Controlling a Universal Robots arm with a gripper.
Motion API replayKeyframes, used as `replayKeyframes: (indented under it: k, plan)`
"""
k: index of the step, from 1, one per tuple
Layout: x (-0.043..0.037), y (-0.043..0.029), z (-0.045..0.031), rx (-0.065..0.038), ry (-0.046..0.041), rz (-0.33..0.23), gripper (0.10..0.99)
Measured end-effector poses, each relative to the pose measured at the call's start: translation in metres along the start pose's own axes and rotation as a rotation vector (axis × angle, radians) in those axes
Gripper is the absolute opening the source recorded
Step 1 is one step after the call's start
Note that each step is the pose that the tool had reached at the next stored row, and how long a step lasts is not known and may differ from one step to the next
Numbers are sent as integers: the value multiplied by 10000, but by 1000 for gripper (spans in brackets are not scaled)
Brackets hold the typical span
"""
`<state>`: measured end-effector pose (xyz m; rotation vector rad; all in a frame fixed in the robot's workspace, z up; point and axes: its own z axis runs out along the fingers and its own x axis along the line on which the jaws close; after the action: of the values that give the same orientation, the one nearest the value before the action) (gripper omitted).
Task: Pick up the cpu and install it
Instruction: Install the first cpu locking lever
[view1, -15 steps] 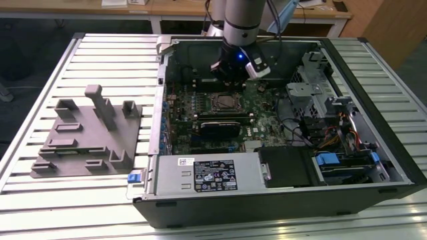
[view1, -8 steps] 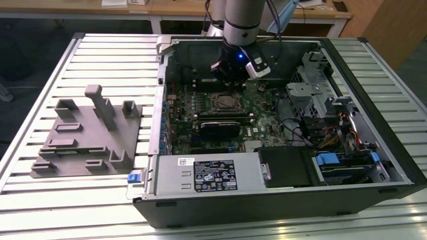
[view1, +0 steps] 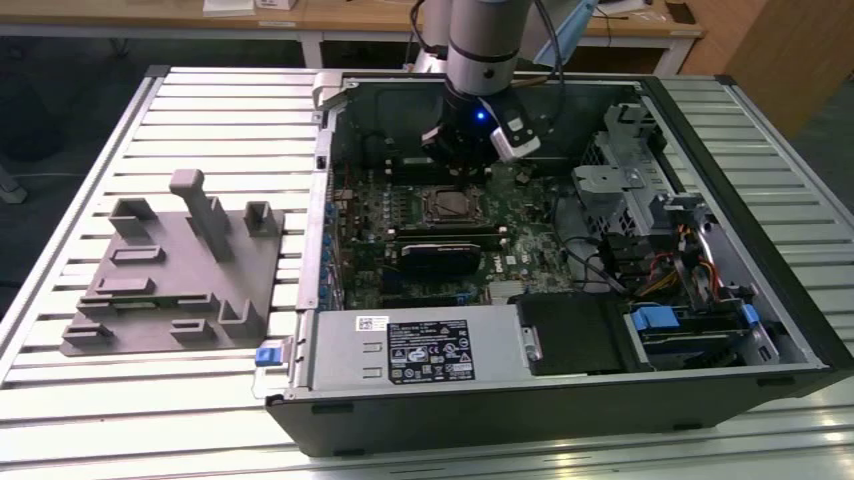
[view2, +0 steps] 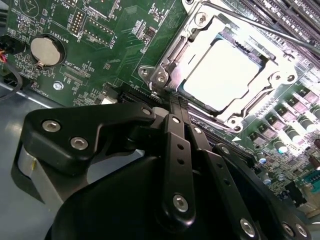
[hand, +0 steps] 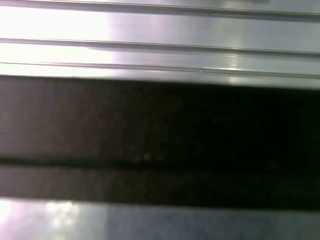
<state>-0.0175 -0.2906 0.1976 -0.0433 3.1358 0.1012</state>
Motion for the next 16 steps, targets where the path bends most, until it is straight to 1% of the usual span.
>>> replayKeyframes:
  k: [4,6,8,10,13,16]
  plan:
    - [0,0,9,3,-3,0,106]
    - [-1,1,-1,2,-5,0,106]
    - [-3,6,-25,-21,-20,-1,106]
    - [-2,5,-45,-2,-7,0,106]
    - [-1,5,-46,-4,-7,0,106]
    - [-2,5,-43,22,-5,-1,106]
